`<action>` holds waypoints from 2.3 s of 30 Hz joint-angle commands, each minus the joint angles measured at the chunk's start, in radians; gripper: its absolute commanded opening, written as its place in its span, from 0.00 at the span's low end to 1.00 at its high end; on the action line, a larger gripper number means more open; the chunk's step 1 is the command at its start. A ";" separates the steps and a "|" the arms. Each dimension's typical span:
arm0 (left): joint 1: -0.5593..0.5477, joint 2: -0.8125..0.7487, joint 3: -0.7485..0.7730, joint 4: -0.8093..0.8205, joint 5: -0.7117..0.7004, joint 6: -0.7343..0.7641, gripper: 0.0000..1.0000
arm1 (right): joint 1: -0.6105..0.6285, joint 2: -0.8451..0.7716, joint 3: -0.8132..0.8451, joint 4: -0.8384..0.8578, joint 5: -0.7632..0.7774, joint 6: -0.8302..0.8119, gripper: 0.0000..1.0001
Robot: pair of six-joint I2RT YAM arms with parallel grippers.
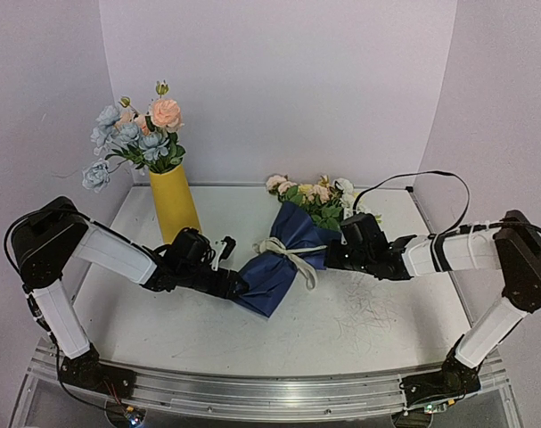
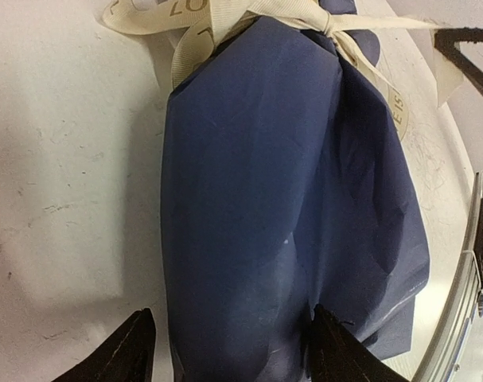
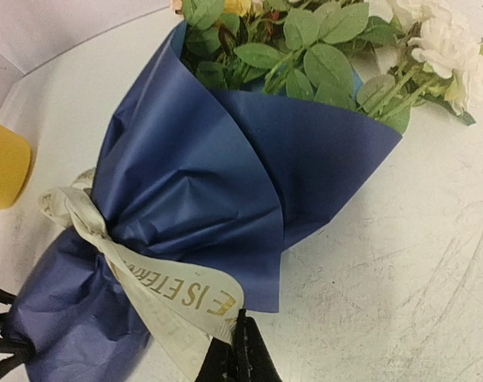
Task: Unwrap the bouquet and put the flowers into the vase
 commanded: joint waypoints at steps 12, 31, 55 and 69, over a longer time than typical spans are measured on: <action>-0.250 -0.014 0.055 0.009 -0.085 -0.091 0.79 | -0.007 -0.110 -0.052 -0.157 0.186 0.101 0.07; -0.088 0.024 0.261 -0.129 -0.017 0.137 0.74 | -0.034 -0.161 -0.088 -0.146 0.093 0.044 0.20; -0.211 -0.241 0.147 -0.206 0.008 0.062 0.85 | -0.015 -0.150 0.031 -0.074 -0.225 0.012 0.67; -0.059 -0.050 0.294 -0.224 -0.189 0.124 0.76 | 0.038 -0.130 -0.016 -0.014 -0.314 0.048 0.48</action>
